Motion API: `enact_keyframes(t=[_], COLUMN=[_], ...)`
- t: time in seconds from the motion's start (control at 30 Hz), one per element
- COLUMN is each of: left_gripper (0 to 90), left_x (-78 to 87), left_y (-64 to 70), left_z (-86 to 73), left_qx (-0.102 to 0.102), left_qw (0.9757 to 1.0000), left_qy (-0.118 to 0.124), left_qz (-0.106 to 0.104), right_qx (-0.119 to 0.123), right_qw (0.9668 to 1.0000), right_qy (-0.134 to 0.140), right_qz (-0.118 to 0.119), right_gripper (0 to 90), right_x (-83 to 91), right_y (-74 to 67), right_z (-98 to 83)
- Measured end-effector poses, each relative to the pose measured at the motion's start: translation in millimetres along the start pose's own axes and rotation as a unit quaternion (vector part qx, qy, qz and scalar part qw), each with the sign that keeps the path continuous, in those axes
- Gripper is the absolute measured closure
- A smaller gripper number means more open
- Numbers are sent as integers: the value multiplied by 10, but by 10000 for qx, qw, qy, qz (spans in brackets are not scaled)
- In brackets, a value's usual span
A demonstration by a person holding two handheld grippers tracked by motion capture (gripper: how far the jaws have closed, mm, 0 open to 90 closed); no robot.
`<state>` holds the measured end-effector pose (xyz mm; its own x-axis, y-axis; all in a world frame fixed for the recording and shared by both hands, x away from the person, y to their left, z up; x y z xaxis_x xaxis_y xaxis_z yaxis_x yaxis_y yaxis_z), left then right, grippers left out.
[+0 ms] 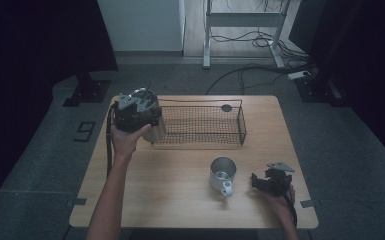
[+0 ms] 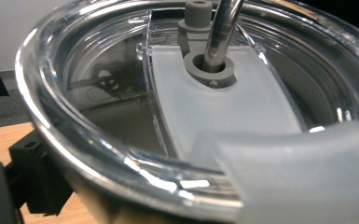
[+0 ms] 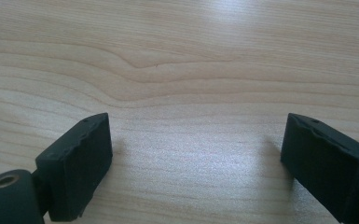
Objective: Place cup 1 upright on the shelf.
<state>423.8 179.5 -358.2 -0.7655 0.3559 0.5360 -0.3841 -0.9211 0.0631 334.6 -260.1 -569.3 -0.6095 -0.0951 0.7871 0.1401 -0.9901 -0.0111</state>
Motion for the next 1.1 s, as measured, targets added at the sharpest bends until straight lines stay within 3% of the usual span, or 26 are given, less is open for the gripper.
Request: enact_keyframes(t=[1.1], left_gripper=[37], left_x=[-374], left_y=[158], left_z=[132], left_qx=[-87], left_qw=[9999], left_qy=[-87], left_qz=[-69], right_qx=[-5], right_qw=[10000], right_qy=[4], right_qz=[-5], right_gripper=[86], right_x=[-4], right_y=[0], right_z=[4])
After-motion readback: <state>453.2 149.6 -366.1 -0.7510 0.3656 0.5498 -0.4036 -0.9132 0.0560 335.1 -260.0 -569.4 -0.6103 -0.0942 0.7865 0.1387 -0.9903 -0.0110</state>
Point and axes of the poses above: each handheld gripper's, and its own axes: x roughly backward along the jaws, z roughly out of its top, y roughly to its right, the point moved 2 cm from there along -x, roughly forward along the jaws, and after that the axes turned 9 degrees about -y, right-handed, at the moved point
